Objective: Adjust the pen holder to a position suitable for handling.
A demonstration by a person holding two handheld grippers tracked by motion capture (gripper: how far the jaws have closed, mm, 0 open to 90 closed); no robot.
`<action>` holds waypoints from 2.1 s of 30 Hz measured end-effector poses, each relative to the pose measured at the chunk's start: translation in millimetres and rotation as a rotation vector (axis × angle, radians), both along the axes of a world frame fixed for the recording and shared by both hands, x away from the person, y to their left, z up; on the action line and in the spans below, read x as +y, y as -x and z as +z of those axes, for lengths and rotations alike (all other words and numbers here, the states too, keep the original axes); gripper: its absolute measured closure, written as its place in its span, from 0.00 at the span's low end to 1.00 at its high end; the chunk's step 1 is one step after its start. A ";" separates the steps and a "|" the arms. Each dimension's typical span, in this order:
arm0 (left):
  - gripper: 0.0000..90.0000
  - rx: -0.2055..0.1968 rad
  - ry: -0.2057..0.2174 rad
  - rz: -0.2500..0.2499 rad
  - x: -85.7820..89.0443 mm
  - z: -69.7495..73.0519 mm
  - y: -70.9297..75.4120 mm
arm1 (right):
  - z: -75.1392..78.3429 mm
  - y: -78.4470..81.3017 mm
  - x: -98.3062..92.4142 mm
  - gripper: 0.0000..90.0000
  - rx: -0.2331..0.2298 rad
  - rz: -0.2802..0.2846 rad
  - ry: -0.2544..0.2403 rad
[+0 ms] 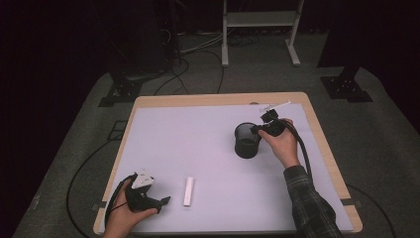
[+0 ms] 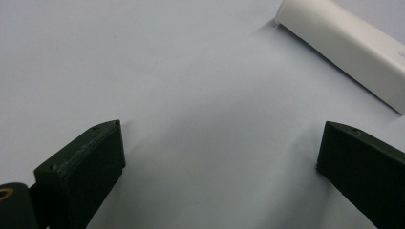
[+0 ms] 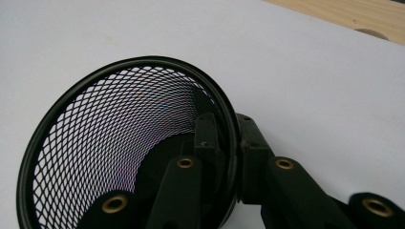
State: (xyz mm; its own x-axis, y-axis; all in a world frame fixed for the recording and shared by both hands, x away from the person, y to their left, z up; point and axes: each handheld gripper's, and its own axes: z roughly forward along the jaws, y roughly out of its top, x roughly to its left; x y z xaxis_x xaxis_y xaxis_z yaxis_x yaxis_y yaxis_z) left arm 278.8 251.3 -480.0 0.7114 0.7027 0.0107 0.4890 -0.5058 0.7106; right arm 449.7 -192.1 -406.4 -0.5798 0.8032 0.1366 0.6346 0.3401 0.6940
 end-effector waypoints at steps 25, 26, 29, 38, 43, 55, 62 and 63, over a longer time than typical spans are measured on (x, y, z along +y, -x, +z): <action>0.02 -0.001 -0.004 -0.002 0.2 0.2 -0.1 | 13.7 29.5 15.1 0.89 -0.019 0.091 0.005; 0.02 -0.001 -0.004 -0.002 0.2 0.2 -0.1 | 14.4 31.3 15.9 0.89 -0.020 0.095 0.004; 0.02 0.000 -0.005 -0.002 0.2 0.3 -0.1 | 16.1 36.5 18.8 0.89 -0.025 0.111 0.001; 0.02 0.000 -0.001 0.001 -0.1 0.1 0.0 | 17.9 50.0 32.7 0.89 -0.021 0.171 0.002; 0.02 0.000 0.000 0.001 -0.1 0.1 0.0 | 17.4 55.6 40.7 0.89 -0.018 0.201 0.006; 0.02 0.000 0.001 0.001 -0.1 0.1 -0.1 | 15.0 64.7 56.7 0.89 0.003 0.265 -0.009; 0.02 0.000 0.002 0.002 -0.2 0.0 -0.1 | 12.4 68.0 67.4 0.89 0.016 0.293 -0.001; 0.02 0.000 0.002 0.002 -0.2 0.1 -0.1 | 11.3 68.4 69.9 0.89 0.015 0.303 0.001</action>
